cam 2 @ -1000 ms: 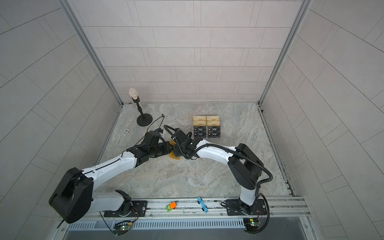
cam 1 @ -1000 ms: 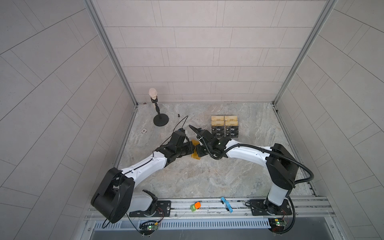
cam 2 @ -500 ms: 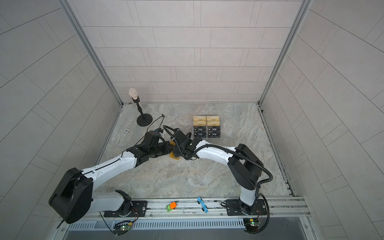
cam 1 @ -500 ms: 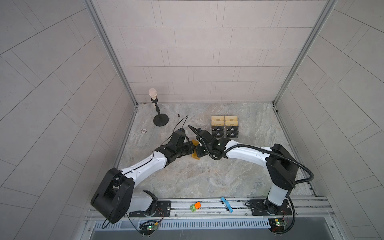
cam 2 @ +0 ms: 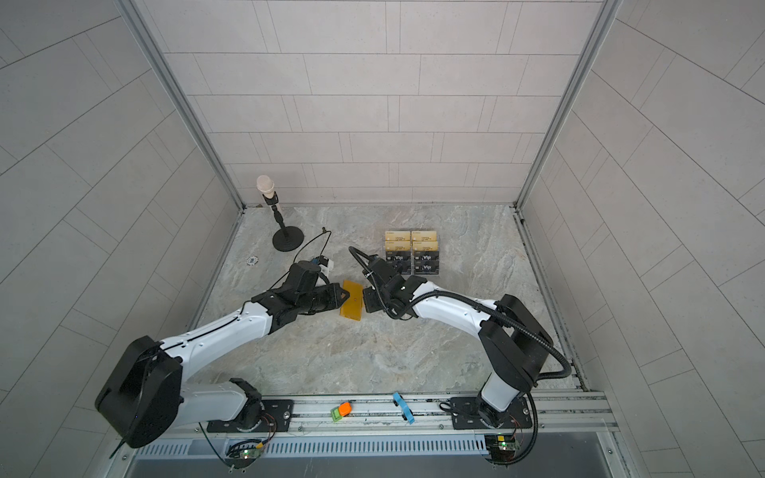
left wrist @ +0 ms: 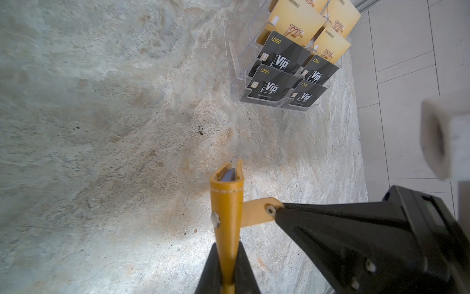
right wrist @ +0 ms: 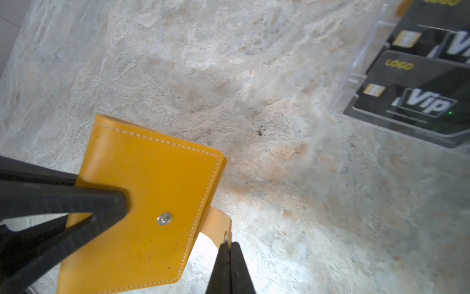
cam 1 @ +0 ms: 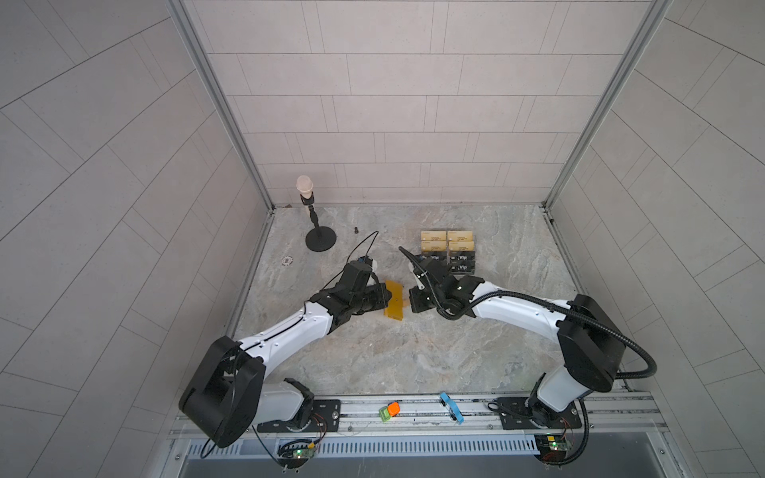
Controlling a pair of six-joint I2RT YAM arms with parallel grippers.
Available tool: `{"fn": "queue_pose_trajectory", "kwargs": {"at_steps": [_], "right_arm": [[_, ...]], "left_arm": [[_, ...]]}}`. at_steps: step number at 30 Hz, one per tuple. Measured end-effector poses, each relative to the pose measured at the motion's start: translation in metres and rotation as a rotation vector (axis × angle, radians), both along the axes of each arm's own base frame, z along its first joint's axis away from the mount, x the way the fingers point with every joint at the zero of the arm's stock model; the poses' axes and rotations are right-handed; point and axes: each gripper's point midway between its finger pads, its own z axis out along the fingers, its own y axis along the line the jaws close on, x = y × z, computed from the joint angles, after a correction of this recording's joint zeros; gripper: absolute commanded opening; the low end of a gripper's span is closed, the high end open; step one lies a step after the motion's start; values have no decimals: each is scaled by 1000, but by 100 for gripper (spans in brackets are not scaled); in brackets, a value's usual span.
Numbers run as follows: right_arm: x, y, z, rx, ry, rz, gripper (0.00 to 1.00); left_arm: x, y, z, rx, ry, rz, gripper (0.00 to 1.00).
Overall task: Insert credit cards into a card holder
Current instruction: Open the button on the card holder, then place the card holder at the center of the table.
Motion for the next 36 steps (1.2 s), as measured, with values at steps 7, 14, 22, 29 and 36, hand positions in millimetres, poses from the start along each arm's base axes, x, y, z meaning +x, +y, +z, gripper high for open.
{"fn": "queue_pose_trajectory", "kwargs": {"at_steps": [7, 14, 22, 29, 36], "right_arm": [[-11, -21, 5, 31, 10, -11, 4], [-34, -45, -18, 3, 65, -21, 37], [-30, -41, 40, 117, -34, -37, 20], [-18, -22, 14, 129, 15, -48, 12], [-17, -11, -36, 109, 105, -52, 11]], "left_arm": [[1, -10, 1, -55, -7, -26, 4], [-4, -24, -16, -54, 29, -36, 3], [-14, -43, -46, -23, 87, -30, 3], [-10, -49, -56, -50, 98, -15, 3], [-12, -52, -61, -67, 113, -19, 4]]}}
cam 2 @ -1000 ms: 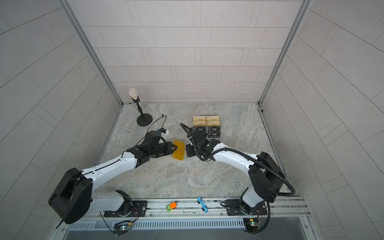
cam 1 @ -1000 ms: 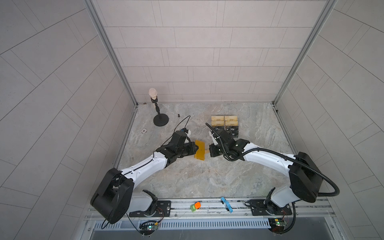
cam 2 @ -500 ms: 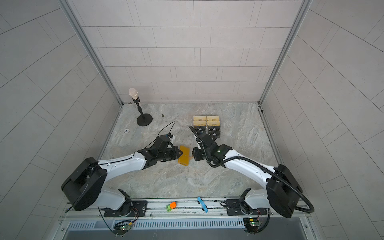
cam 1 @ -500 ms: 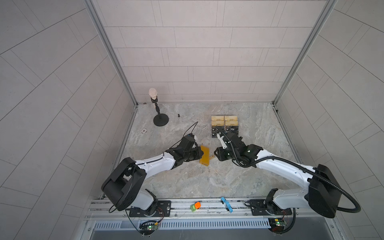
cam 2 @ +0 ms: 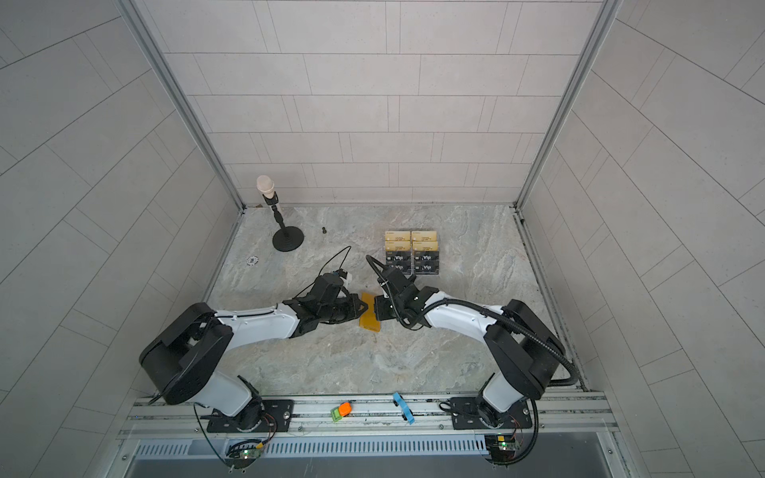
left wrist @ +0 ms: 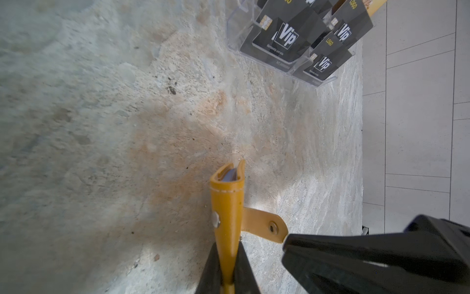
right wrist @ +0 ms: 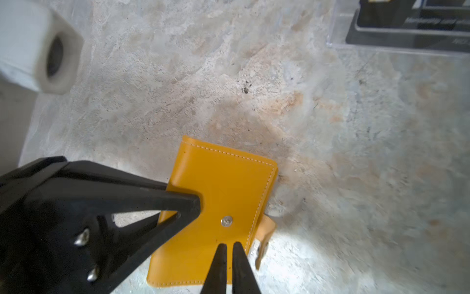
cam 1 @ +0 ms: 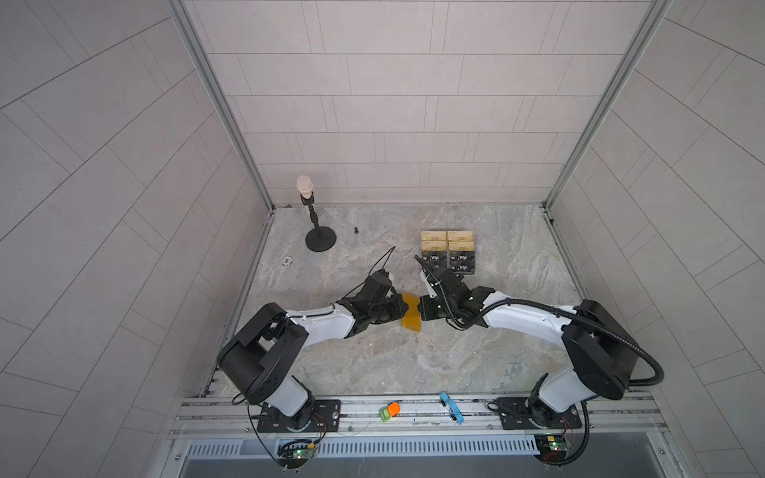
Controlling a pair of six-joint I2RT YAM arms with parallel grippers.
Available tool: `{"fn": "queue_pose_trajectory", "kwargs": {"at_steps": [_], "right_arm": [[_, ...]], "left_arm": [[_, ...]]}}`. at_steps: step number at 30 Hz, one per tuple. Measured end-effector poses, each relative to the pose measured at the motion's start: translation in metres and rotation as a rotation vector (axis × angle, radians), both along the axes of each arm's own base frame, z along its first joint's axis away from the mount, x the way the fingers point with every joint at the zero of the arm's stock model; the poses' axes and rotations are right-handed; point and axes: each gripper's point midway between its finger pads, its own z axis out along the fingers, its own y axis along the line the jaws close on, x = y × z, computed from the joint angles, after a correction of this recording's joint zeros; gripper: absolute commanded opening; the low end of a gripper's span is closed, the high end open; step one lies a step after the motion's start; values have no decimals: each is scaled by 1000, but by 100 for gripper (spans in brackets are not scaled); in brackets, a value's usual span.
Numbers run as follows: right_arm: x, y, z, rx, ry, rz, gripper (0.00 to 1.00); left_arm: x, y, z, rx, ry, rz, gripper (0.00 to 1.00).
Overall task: Insert credit cards into a card holder
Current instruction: Place the card holder at the center of the table.
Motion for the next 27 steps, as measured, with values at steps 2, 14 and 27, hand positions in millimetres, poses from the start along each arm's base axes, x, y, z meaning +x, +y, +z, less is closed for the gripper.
{"fn": "queue_pose_trajectory", "kwargs": {"at_steps": [2, 14, 27], "right_arm": [[2, 6, -5, 8, 7, 6, 10], [7, -7, -18, -83, -14, -12, 9], [1, -29, -37, -155, -2, -33, 6]], "left_arm": [[-1, 0, -2, -1, 5, 1, 4], [-2, 0, -2, 2, 8, -3, 6], [-5, 2, -11, 34, 22, -32, 25]]}}
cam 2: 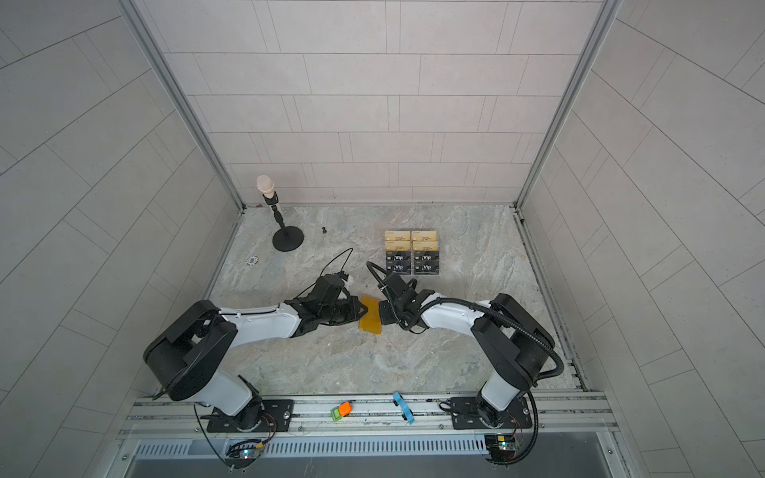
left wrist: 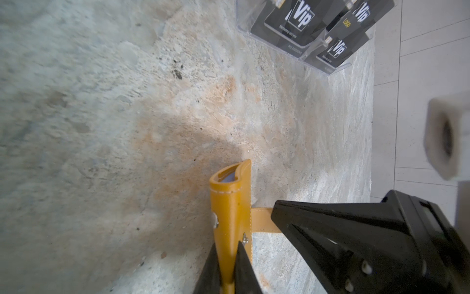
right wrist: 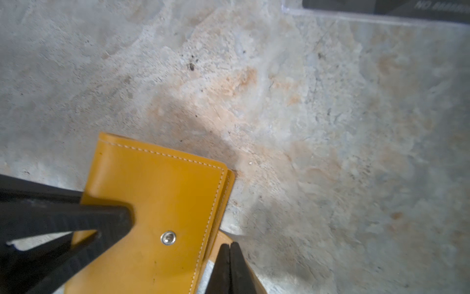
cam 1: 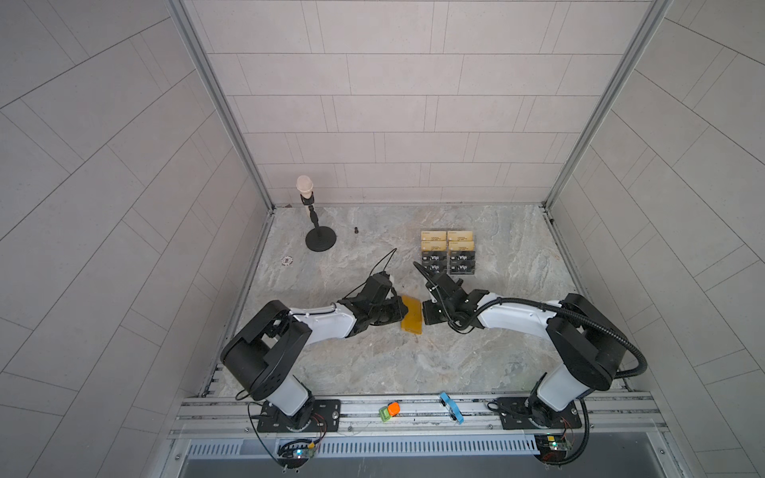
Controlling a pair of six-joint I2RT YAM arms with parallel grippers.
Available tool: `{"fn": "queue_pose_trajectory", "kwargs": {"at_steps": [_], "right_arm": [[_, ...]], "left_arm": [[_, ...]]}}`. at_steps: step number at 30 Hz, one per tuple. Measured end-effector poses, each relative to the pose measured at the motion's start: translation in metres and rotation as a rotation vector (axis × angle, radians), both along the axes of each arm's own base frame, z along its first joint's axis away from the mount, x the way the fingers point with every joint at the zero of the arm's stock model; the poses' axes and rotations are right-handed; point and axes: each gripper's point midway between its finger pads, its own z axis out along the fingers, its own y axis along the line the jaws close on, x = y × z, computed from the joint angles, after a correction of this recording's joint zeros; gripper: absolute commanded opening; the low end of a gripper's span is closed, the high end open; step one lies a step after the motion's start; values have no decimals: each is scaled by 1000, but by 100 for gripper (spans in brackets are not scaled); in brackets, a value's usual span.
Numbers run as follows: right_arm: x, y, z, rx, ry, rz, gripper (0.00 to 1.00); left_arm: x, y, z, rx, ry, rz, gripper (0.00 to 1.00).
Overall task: Insert credit cards into a card holder
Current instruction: Place the card holder at the center of the table, then pick up the card holder from the center of the table.
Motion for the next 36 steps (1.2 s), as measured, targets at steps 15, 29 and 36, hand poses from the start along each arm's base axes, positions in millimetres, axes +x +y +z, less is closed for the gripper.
{"fn": "queue_pose_trajectory", "kwargs": {"at_steps": [15, 29, 36], "right_arm": [[-1, -5, -15, 43, -2, -12, 5], [-6, -10, -14, 201, 15, -21, 6], [-8, -9, -15, 273, 26, -13, 8]], "left_arm": [[4, 25, 17, 230, -37, -22, 62], [-16, -3, 36, 489, -38, -69, 66], [-18, -21, 26, 594, -27, -95, 69]]}}
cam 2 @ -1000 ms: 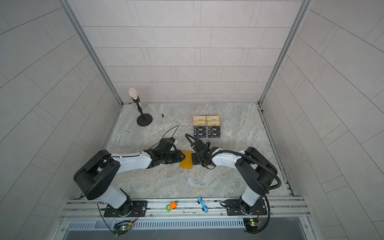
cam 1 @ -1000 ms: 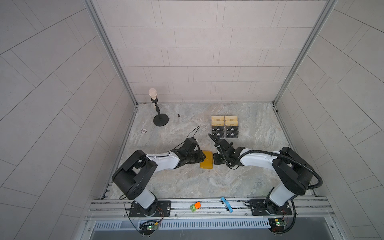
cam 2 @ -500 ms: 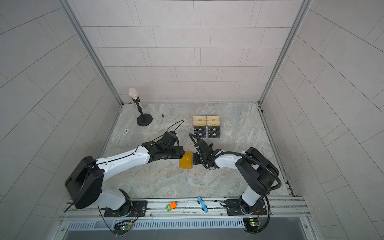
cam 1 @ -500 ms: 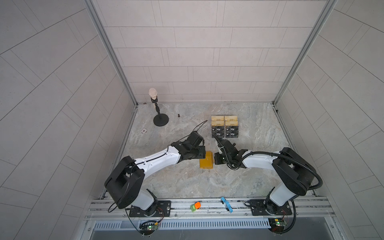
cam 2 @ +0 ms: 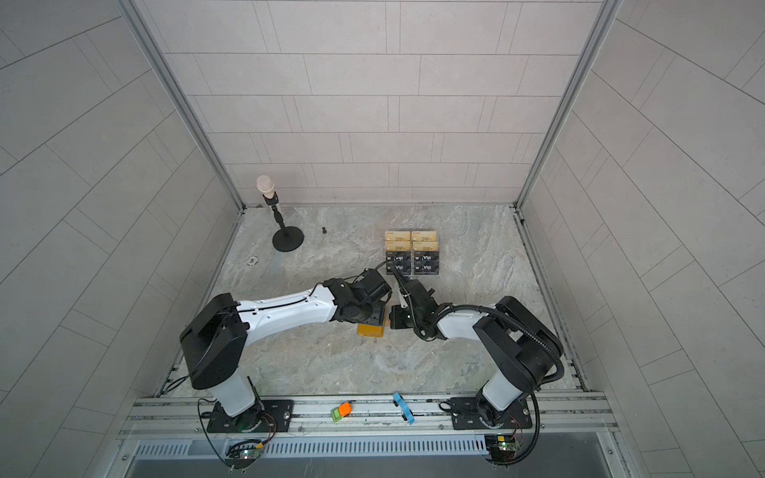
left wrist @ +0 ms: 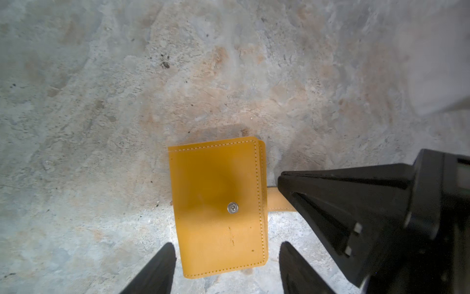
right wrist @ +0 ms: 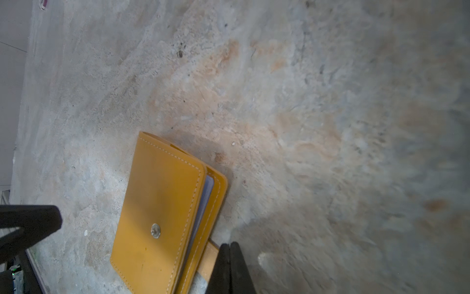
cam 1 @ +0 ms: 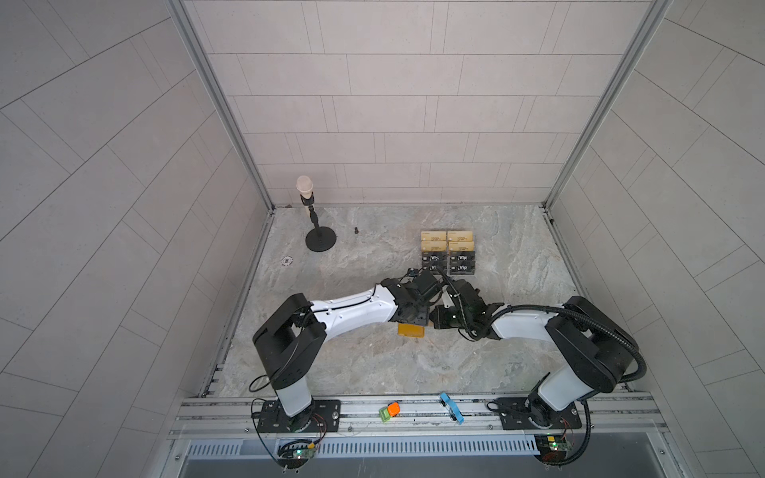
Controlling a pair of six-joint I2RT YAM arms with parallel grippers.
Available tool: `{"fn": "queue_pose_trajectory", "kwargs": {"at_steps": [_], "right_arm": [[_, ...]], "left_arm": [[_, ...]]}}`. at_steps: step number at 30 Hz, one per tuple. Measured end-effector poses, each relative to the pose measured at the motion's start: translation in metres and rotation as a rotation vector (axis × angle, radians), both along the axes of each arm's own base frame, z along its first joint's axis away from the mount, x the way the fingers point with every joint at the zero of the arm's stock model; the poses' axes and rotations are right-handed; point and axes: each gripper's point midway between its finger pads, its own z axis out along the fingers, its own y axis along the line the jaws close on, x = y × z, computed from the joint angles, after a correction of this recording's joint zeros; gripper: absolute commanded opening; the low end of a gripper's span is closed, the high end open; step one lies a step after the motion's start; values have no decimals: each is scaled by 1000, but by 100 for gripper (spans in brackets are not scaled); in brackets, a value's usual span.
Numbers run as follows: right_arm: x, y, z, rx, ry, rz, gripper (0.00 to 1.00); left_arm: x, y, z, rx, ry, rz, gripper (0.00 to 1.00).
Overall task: Insert credit cards into a card holder
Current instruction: Pick up the card holder from the center of the table.
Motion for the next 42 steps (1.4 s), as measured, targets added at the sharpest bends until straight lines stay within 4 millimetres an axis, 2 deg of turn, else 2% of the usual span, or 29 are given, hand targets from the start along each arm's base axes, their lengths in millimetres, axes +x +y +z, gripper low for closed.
{"fn": "queue_pose_trajectory", "kwargs": {"at_steps": [7, 9, 14, 17, 21, 25, 27, 32, 37, 42], "right_arm": [[0, 3, 5, 59, 18, 4, 28], [-1, 2, 7, 60, 17, 10, 34], [-4, -5, 14, 46, 14, 14, 41], [-6, -11, 23, 34, -2, 6, 50], [-7, -18, 41, 30, -45, -8, 53], [-9, -21, 39, 17, -38, -14, 55], [-10, -21, 33, 12, -19, -14, 55], [-13, -21, 20, 1, 28, -20, 52], [-13, -20, 8, -7, 62, -25, 41], [-4, -11, 4, 15, 58, -33, 25]], "left_arm": [[-1, 3, -5, 8, 17, -20, 69], [0, 9, -10, 0, 34, -23, 68], [2, 26, -24, -9, 75, -24, 69], [4, 35, -32, -34, 92, -19, 70], [3, 40, -39, -99, 119, -24, 70], [9, 33, -40, -199, 138, -41, 66], [12, 28, -39, -265, 143, -49, 62], [16, 18, -40, -386, 167, -71, 61], [19, 12, -40, -505, 167, -76, 57], [19, 5, -39, -588, 169, -88, 50]]}}
